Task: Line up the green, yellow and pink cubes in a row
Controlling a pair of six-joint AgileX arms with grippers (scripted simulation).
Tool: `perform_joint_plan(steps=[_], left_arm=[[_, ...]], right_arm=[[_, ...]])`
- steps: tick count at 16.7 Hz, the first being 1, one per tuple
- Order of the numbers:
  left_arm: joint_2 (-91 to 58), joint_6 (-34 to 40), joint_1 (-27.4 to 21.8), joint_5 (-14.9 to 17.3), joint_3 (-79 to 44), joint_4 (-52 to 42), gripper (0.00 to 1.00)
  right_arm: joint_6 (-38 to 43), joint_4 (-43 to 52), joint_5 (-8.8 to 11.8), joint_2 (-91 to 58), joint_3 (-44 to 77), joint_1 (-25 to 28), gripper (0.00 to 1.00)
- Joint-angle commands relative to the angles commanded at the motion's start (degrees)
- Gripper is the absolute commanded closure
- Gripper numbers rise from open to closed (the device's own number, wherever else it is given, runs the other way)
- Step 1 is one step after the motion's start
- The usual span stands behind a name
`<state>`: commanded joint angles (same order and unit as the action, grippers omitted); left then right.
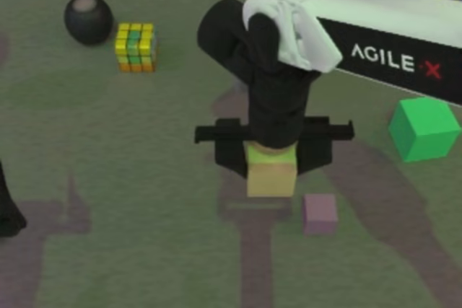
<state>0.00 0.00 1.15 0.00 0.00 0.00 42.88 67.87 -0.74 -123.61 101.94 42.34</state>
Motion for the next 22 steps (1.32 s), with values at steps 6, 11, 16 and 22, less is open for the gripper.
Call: perform_joint_plan(steps=[6, 11, 16, 22], left_arm=[[0.0, 0.0, 0.0, 0.0, 0.0, 0.0, 0.0], [0.0, 0.0, 0.0, 0.0, 0.0, 0.0, 0.0], [0.0, 0.0, 0.0, 0.0, 0.0, 0.0, 0.0], [0.0, 0.0, 0.0, 0.0, 0.0, 0.0, 0.0]], right_arm=[[0.2, -11.7, -0.1, -3.0, -8.0, 0.2, 1.0], [0.2, -12.8, -0.1, -3.5, -9.0, 0.3, 1.0], [0.2, -12.8, -0.1, -3.5, -9.0, 0.3, 0.62], [0.2, -12.8, -0.1, -3.5, -9.0, 0.3, 0.17]])
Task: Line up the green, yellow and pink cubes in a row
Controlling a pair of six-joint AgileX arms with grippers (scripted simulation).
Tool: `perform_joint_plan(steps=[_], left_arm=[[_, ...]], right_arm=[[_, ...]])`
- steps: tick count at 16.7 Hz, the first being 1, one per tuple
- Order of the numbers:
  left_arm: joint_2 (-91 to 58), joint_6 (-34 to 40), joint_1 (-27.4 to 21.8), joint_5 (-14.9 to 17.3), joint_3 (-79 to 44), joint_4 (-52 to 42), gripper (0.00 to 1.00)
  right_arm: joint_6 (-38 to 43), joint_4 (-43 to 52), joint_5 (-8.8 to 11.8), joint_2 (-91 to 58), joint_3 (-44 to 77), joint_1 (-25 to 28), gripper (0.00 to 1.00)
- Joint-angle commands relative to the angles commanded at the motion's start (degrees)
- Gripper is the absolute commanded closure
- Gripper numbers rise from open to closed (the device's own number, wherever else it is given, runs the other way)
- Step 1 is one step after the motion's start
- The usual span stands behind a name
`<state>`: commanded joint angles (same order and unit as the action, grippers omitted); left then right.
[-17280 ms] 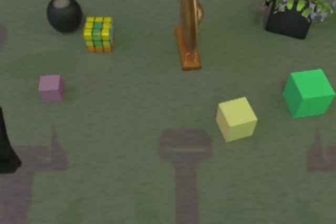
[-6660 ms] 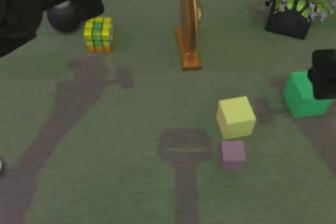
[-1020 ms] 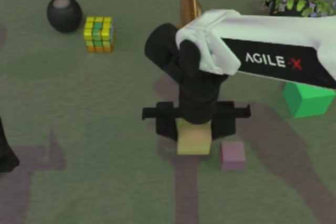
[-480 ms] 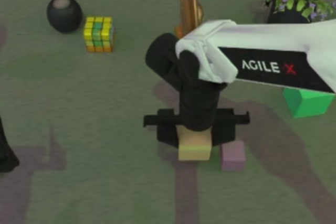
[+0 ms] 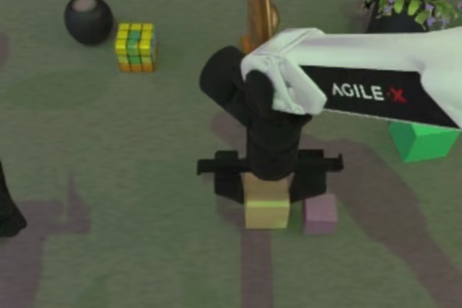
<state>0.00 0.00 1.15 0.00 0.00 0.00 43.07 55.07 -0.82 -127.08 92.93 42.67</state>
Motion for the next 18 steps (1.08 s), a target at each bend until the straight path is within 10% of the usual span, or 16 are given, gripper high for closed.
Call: perform_joint_plan(steps=[3, 18], left_arm=[[0.0, 0.0, 0.0, 0.0, 0.0, 0.0, 0.0], [0.0, 0.0, 0.0, 0.0, 0.0, 0.0, 0.0]], right_arm=[[0.0, 0.0, 0.0, 0.0, 0.0, 0.0, 0.0], [0.1, 11.2, 0.0, 2.9, 7.7, 0.4, 0.0]])
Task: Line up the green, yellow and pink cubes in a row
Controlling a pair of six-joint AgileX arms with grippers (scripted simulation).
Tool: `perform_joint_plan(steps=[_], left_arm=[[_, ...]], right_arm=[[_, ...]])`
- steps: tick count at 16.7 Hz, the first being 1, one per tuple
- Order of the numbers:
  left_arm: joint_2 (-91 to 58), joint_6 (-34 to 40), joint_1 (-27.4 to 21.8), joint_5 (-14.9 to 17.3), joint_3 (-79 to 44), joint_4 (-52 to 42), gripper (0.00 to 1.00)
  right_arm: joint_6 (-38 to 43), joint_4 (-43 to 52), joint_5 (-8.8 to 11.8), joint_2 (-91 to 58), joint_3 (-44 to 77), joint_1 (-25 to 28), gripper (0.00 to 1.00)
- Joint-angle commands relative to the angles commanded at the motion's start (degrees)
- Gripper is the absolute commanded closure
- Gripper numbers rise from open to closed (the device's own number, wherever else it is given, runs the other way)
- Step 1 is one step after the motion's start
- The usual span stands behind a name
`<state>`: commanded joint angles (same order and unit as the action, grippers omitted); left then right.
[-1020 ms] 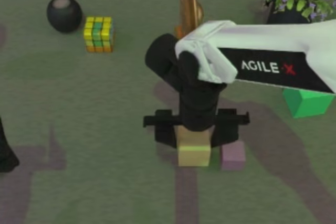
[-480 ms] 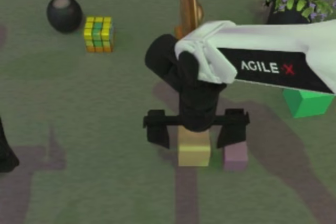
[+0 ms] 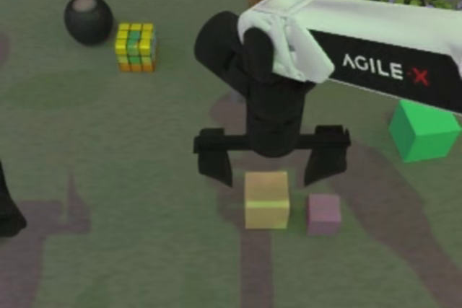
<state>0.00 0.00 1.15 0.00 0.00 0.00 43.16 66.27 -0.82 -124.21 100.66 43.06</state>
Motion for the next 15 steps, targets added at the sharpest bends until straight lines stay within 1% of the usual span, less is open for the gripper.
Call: perform_joint_plan(steps=[2, 8, 11, 15], left_arm=[[0.0, 0.0, 0.0, 0.0, 0.0, 0.0, 0.0], [0.0, 0.0, 0.0, 0.0, 0.0, 0.0, 0.0], [0.0, 0.0, 0.0, 0.0, 0.0, 0.0, 0.0], [0.0, 0.0, 0.0, 0.0, 0.0, 0.0, 0.0]], right_arm=[[-0.1, 2.4, 0.0, 1.0, 1.9, 0.1, 0.0], [-0.9, 2.5, 0.0, 1.0, 2.1, -0.9, 0.0], [-6.6, 2.6, 0.1, 0.7, 2.5, -5.6, 0.0], [-20.4, 3.1, 0.3, 0.1, 2.9, -16.1, 0.0]])
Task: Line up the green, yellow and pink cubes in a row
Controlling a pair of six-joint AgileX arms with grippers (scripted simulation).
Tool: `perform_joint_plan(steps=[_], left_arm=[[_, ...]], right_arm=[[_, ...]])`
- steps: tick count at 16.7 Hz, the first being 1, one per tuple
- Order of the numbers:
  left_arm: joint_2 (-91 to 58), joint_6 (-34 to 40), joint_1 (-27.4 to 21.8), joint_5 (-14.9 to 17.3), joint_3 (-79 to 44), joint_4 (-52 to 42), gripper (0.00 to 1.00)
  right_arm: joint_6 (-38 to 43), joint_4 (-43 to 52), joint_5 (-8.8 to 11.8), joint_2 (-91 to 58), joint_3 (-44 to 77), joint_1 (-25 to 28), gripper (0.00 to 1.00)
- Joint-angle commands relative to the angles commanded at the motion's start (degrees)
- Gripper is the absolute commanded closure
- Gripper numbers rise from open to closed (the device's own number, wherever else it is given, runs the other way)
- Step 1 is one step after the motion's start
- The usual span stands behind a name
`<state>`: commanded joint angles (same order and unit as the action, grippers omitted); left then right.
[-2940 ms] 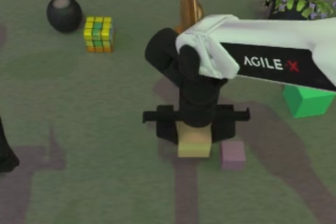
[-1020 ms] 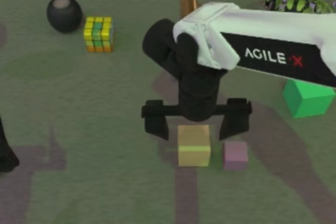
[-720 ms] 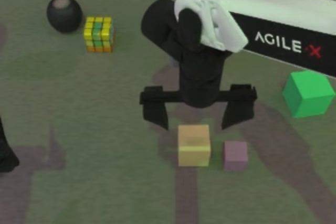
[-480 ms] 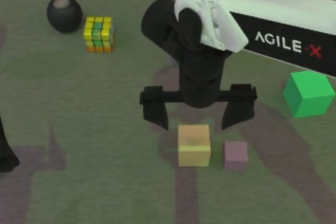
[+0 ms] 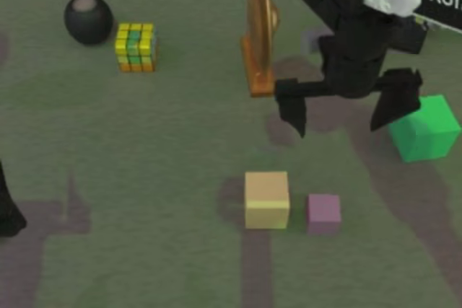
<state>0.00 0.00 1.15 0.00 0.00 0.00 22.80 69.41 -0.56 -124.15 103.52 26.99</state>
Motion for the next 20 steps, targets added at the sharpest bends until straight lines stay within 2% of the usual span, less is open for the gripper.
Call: perform_joint_plan(steps=[4, 8, 15, 20], left_arm=[[0.0, 0.0, 0.0, 0.0, 0.0, 0.0, 0.0], [0.0, 0.0, 0.0, 0.0, 0.0, 0.0, 0.0], [0.0, 0.0, 0.0, 0.0, 0.0, 0.0, 0.0], [0.0, 0.0, 0.0, 0.0, 0.0, 0.0, 0.0]], right_arm=[[-15.8, 0.4, 0.2, -0.5, 0.3, -11.5, 0.0], [-23.9, 0.3, 0.4, -0.4, 0.6, -18.7, 0.0], [-24.3, -0.7, 0.4, -0.5, -0.2, -19.0, 0.0], [-24.2, -11.4, 0.4, -3.8, -7.2, -19.1, 0.0]])
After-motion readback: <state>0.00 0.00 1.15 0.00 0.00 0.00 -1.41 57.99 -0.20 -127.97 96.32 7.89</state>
